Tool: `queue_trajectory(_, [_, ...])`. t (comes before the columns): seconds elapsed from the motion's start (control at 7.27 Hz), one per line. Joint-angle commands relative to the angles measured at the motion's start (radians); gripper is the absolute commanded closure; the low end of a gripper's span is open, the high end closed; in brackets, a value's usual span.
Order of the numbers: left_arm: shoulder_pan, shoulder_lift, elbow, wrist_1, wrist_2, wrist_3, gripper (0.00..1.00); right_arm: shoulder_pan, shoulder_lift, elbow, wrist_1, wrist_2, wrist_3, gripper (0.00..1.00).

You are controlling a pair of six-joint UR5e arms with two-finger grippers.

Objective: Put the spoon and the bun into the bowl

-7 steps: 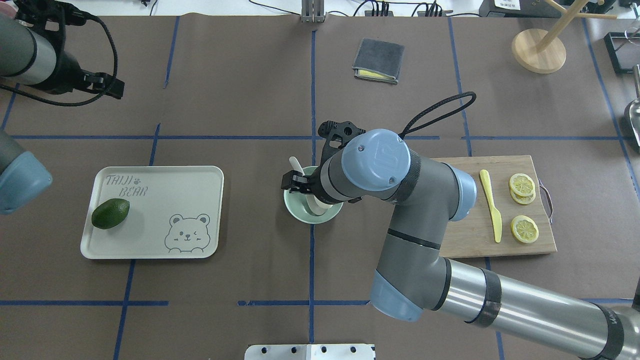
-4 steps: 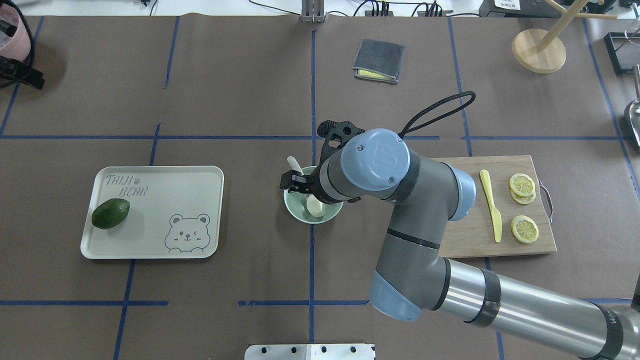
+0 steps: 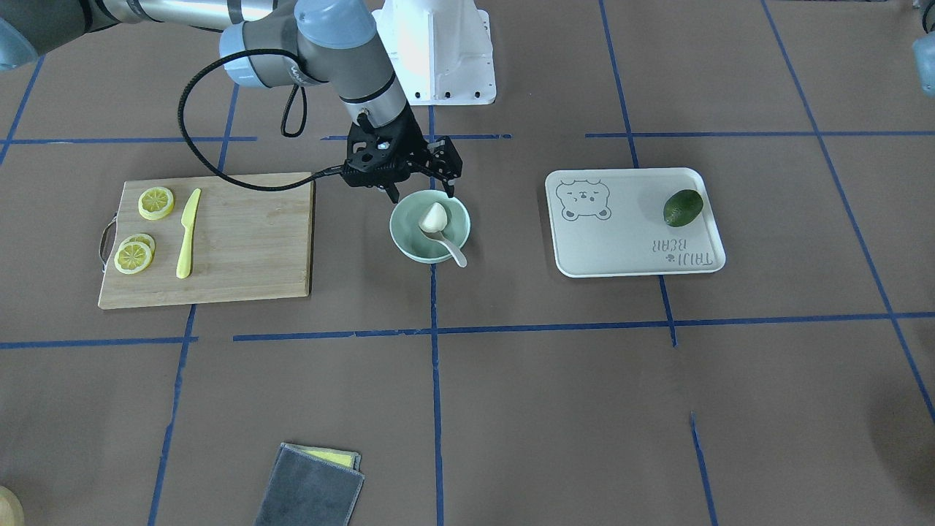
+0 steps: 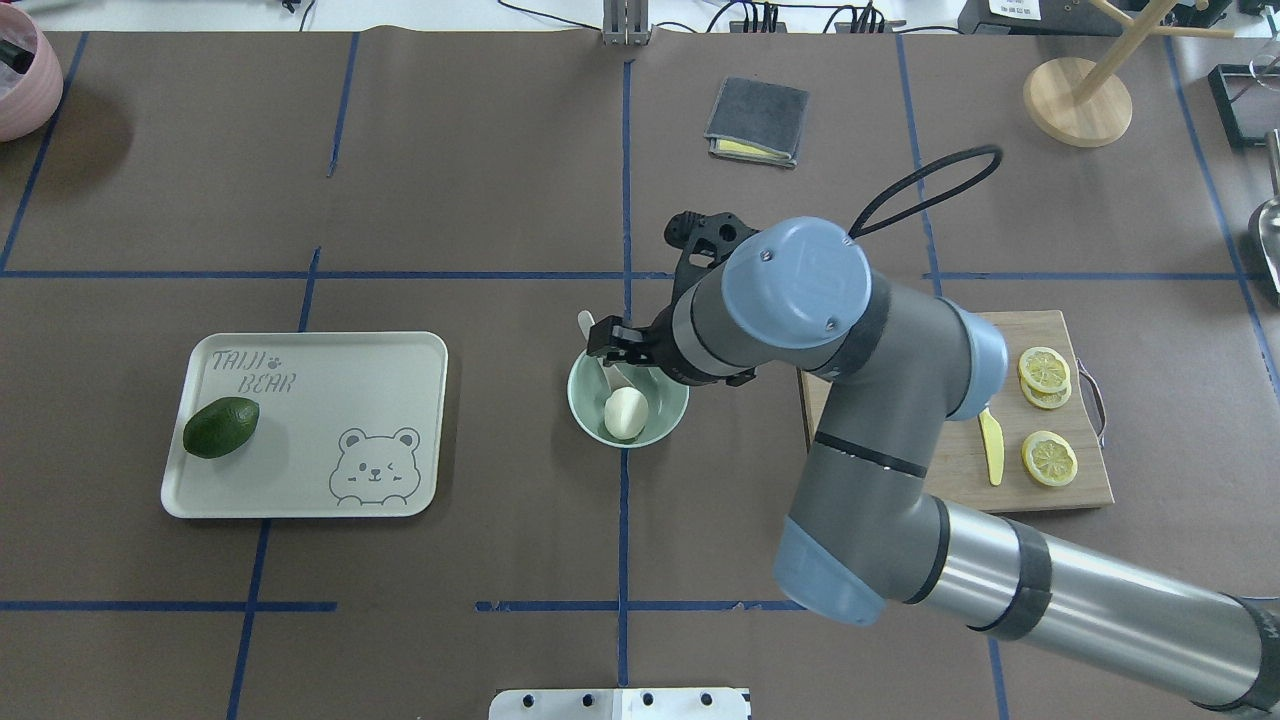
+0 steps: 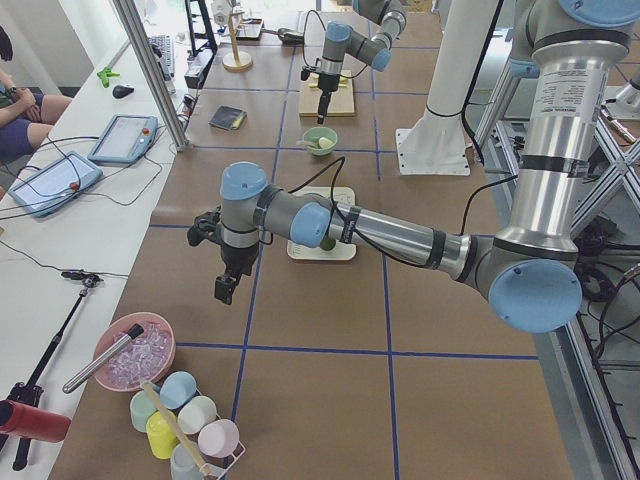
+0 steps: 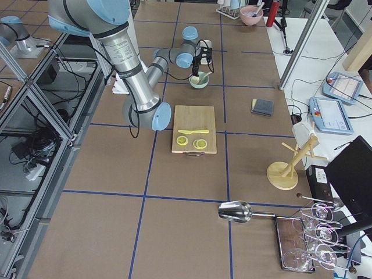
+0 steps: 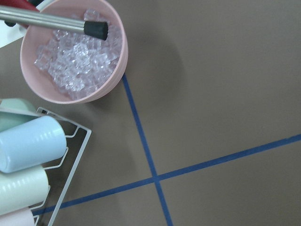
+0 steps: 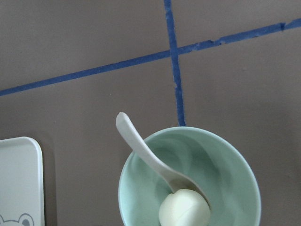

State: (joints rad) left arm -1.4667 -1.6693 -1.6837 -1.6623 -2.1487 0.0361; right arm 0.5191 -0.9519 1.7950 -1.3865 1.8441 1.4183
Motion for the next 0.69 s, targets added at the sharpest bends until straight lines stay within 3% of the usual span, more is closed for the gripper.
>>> queue_trajectory(0.0, [-0.058,0.025,0.073,0.006,-0.106,0.03,0.0,0.135,-0.094,0.124,-0.158,0.101,-0.208,0.0])
queue_trajectory(0.28, [-0.067,0.075,0.078,0.006,-0.199,0.024,0.0,0.328,-0.184,0.129,-0.192,0.249,-0.448,0.0])
queue_trajectory(0.55, [-0.067,0.091,0.078,0.006,-0.2,0.022,0.0,0.534,-0.298,0.109,-0.195,0.372,-0.728,0.0])
